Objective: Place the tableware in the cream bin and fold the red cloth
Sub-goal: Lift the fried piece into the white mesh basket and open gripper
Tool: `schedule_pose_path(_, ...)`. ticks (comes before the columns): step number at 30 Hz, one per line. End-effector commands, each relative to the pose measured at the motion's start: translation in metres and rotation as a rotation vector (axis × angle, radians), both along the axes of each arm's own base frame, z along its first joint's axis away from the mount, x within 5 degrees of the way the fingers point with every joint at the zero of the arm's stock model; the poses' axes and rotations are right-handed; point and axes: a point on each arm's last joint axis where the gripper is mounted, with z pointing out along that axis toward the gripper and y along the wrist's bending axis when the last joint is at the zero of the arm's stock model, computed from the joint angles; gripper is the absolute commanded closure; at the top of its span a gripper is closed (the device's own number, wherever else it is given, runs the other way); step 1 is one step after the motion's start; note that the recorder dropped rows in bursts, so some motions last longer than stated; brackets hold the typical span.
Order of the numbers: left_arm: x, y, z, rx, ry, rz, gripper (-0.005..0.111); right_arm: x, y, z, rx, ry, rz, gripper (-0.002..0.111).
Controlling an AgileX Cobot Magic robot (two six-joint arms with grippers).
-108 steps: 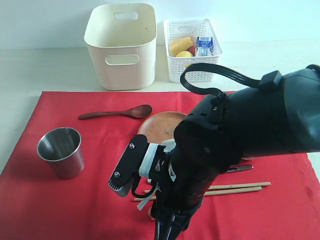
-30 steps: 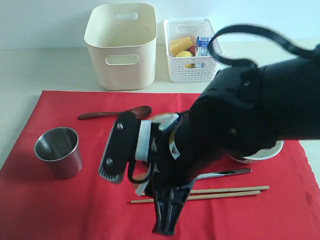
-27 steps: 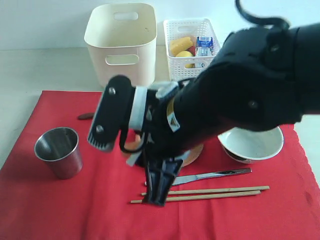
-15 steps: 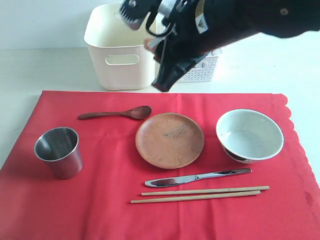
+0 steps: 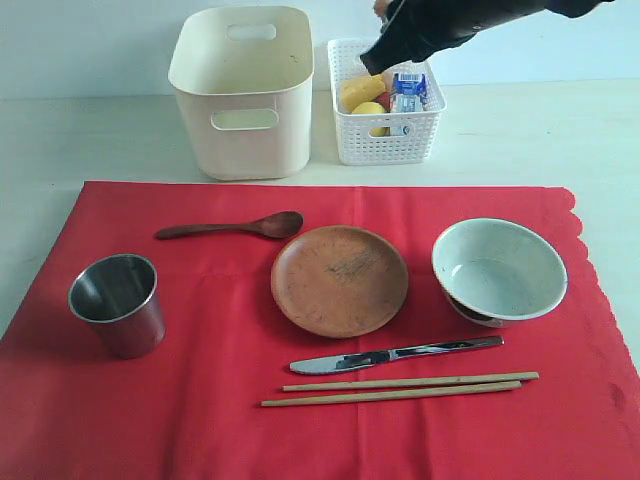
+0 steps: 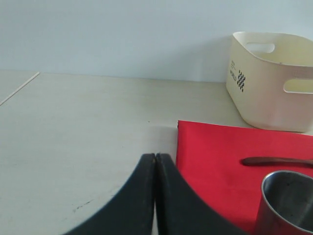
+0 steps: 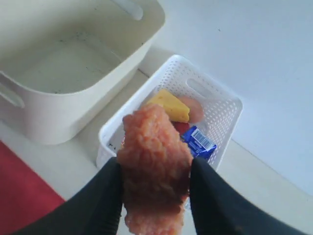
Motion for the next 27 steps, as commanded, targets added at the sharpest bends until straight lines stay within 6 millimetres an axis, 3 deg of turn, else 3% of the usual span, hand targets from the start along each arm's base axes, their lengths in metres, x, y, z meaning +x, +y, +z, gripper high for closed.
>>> schedule_pose_path(1, 0.0, 0.0, 0.0, -0.006, -0.006, -0.006, 0.104, 0.037, -0.01, -0.02, 0.075, 0.008, -0.072, 0.108)
schedule_pose_path(9, 0.0, 0.0, 0.0, -0.006, -0.006, -0.006, 0.104, 0.086, -0.014, -0.065, 0.183, 0.094, -0.185, 0.108)
schedule_pose_path(17, 0.0, 0.0, 0.0, -0.006, -0.006, -0.006, 0.104, 0.105, -0.007, -0.086, 0.25, 0.126, -0.219, 0.107)
schedule_pose_path(22, 0.0, 0.0, 0.0, -0.006, -0.006, -0.006, 0.104, 0.111, -0.004, -0.086, 0.298, 0.113, -0.236, 0.091)
schedule_pose_path(27, 0.0, 0.0, 0.0, -0.006, -0.006, -0.006, 0.104, 0.113, -0.003, -0.084, 0.326, 0.088, -0.237, 0.065)
